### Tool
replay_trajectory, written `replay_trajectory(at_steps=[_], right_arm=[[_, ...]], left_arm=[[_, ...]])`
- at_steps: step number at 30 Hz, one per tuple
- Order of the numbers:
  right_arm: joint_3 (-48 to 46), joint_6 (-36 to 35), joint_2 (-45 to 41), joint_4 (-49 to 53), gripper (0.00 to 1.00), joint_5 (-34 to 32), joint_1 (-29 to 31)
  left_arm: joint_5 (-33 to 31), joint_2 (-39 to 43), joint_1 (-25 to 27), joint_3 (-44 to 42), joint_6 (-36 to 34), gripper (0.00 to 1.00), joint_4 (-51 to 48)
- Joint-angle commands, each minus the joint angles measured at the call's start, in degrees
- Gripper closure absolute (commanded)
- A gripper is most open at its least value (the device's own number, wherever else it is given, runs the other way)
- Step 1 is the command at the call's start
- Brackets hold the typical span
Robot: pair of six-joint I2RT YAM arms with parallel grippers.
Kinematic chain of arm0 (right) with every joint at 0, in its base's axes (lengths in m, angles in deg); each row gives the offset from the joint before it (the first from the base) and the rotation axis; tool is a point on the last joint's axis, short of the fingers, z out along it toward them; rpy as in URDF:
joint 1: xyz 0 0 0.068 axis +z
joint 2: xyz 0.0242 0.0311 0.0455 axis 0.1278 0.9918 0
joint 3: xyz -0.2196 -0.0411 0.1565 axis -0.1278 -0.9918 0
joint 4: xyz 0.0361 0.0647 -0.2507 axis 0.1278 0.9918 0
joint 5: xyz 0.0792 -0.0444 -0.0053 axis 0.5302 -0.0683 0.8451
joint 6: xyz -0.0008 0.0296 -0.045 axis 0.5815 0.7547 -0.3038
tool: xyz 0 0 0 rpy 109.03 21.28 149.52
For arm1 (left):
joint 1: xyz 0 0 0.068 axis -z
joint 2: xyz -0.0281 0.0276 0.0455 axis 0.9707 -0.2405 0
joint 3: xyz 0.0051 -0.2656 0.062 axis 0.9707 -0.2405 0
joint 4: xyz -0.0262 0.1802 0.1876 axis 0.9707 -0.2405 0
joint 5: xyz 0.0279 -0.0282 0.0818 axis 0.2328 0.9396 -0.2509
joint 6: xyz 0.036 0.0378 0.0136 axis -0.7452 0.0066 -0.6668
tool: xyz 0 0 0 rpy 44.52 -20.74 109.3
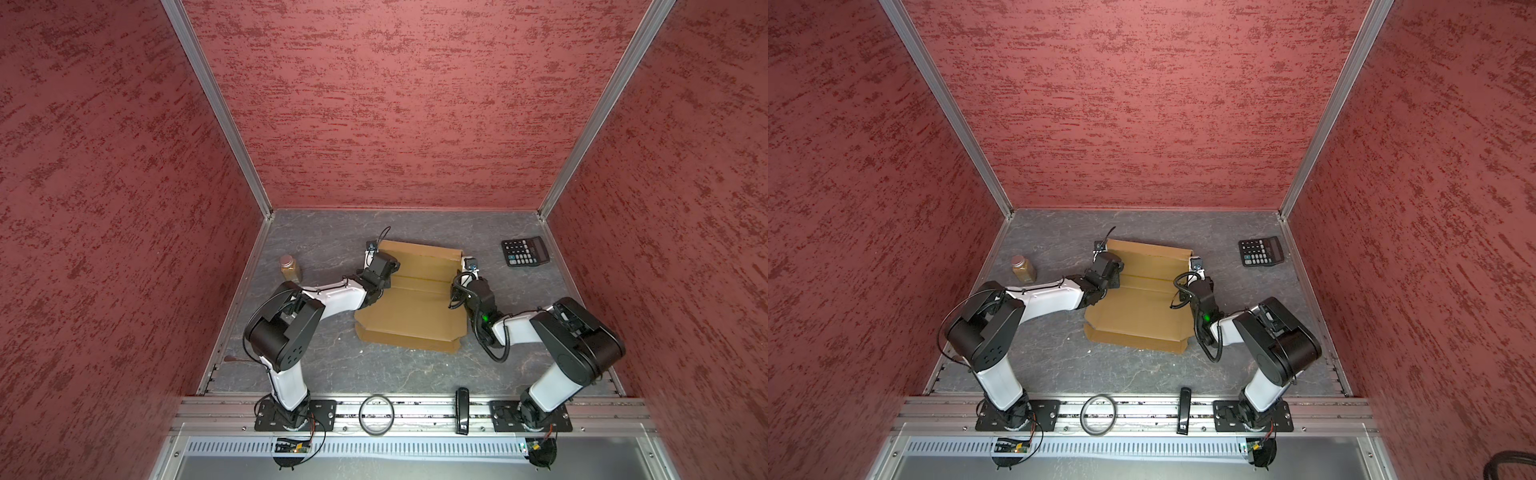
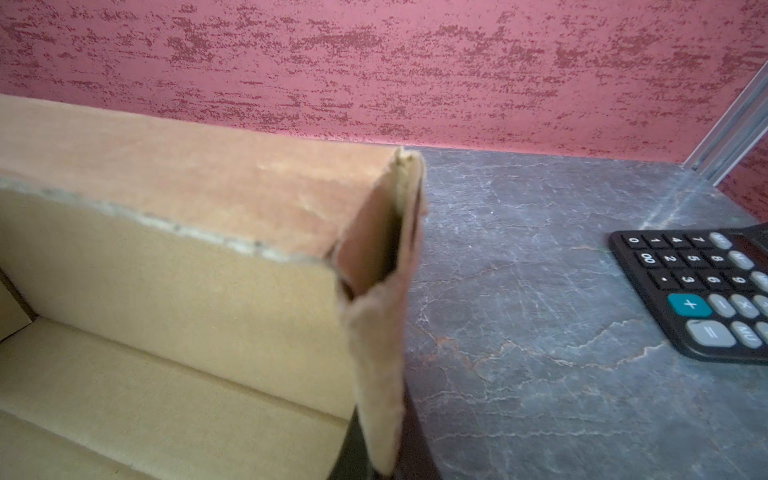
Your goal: Fold the paper box
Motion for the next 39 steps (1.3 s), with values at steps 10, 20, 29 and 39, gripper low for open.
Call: replay_trajectory(at_steps=[10,20,29,39], right_arm=[[-1.2,1.6,-1.6,1.8,1.0,-0.2,3.5],[-1.4,2.1,-1.4,1.7,1.0,-0.8,4.5],[-1.3,2.0,-1.3,2.1,1.0,-1.3,4.9],[-1.2,1.3,-1.3,2.4,1.0,-1.9,4.9]], left_arm=[[-5.8,-3.9,1.1,2.3,4.8,1.0,-7.8],[-7.1,-4.7,1.6,1.1,6.5,1.0,-7.2],[-8.6,-5.3,1.7,-0.6,8.7,0.92,-6.4],[-8.4,-4.4,1.1,-2.2,8.5,0.8,-4.7]])
